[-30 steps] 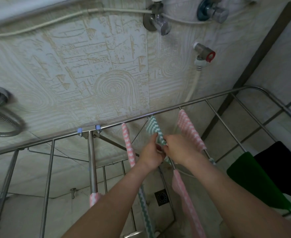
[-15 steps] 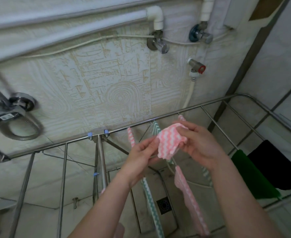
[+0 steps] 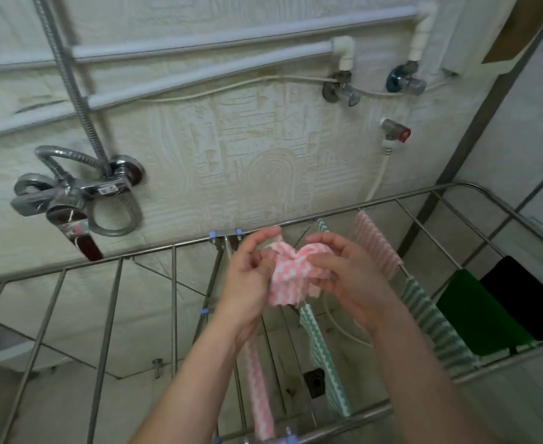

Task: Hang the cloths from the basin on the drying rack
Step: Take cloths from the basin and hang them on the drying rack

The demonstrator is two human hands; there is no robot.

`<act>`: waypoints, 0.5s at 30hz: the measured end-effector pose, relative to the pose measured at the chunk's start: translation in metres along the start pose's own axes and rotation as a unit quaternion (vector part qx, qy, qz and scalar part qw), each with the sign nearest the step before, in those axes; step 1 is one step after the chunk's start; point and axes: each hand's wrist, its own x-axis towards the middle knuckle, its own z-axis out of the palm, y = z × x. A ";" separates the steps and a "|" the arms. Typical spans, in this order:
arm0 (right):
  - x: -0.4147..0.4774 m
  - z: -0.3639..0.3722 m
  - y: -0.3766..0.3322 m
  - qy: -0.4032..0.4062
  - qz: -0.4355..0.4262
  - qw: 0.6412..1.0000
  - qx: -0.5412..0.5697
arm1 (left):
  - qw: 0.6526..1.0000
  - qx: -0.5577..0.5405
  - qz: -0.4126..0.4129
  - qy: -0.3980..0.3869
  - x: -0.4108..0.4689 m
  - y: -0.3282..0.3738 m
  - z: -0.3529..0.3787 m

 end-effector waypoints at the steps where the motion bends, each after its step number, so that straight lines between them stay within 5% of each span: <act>1: -0.006 0.009 0.004 -0.012 0.008 1.000 -0.003 | 0.999 0.043 0.014 -0.005 -0.004 0.007 -0.011; 6: -0.021 0.035 0.018 -0.066 0.031 0.997 -0.022 | 0.968 0.223 0.016 -0.111 -0.008 0.032 -0.042; 11: -0.031 0.051 0.024 -0.035 -0.028 0.991 -0.125 | 0.869 0.478 -0.009 -0.129 -0.012 0.042 -0.067; 15: -0.035 0.060 0.026 -0.025 -0.042 0.954 -0.297 | 0.922 0.371 -0.018 -0.112 -0.018 0.047 -0.081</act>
